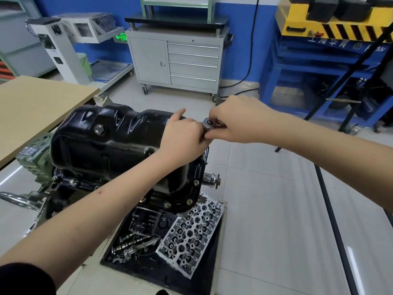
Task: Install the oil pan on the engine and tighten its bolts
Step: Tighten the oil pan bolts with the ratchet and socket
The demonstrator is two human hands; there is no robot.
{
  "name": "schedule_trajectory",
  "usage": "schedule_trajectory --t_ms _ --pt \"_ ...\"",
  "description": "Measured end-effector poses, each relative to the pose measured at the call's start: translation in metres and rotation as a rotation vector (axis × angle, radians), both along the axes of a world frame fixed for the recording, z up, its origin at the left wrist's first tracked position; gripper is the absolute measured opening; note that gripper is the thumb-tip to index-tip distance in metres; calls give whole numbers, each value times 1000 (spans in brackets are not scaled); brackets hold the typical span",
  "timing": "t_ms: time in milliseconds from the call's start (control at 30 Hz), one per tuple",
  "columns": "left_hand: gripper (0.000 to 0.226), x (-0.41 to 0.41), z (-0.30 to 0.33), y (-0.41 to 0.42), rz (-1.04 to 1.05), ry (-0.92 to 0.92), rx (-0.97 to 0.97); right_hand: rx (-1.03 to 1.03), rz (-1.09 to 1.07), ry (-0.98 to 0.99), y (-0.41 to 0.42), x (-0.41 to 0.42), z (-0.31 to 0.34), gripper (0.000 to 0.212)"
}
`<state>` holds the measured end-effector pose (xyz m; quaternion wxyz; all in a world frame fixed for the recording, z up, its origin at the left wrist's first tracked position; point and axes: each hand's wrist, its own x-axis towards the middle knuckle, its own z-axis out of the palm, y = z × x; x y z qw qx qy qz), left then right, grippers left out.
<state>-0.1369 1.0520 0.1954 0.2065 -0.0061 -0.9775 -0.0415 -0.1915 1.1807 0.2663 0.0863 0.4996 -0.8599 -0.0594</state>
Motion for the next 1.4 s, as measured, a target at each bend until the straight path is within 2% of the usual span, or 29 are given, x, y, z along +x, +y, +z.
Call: schedule_trajectory --t_ms 100,200,433,600,800,967,1067,1200,1300,1400 --pt "47 1 1 1 8 -13 -14 -75 -104 -146 -1 5 -7 37" --pt "41 0 2 0 15 -23 -10 -70 -110 -179 -2 3 -5 33" --pt "41 -1 -1 0 10 16 -40 68 196 -123 4 -16 10 22" --pt "38 0 0 0 14 6 -49 -63 181 10 10 -15 -10 39" --pt "29 2 4 3 36 -15 -26 -338 4 -168 10 -2 -29 35" --pt "30 3 7 2 1 -13 5 -380 -99 -214 7 9 -29 32" --pt "32 1 13 5 -14 4 105 -364 -75 -269 10 7 -14 31" --pt "36 4 32 9 -63 46 426 -345 18 -220 13 5 20 36" --pt "36 14 33 9 -116 4 464 -347 66 -259 16 12 23 39" --pt "42 29 25 7 -142 -67 380 -358 57 -348 18 24 7 34"
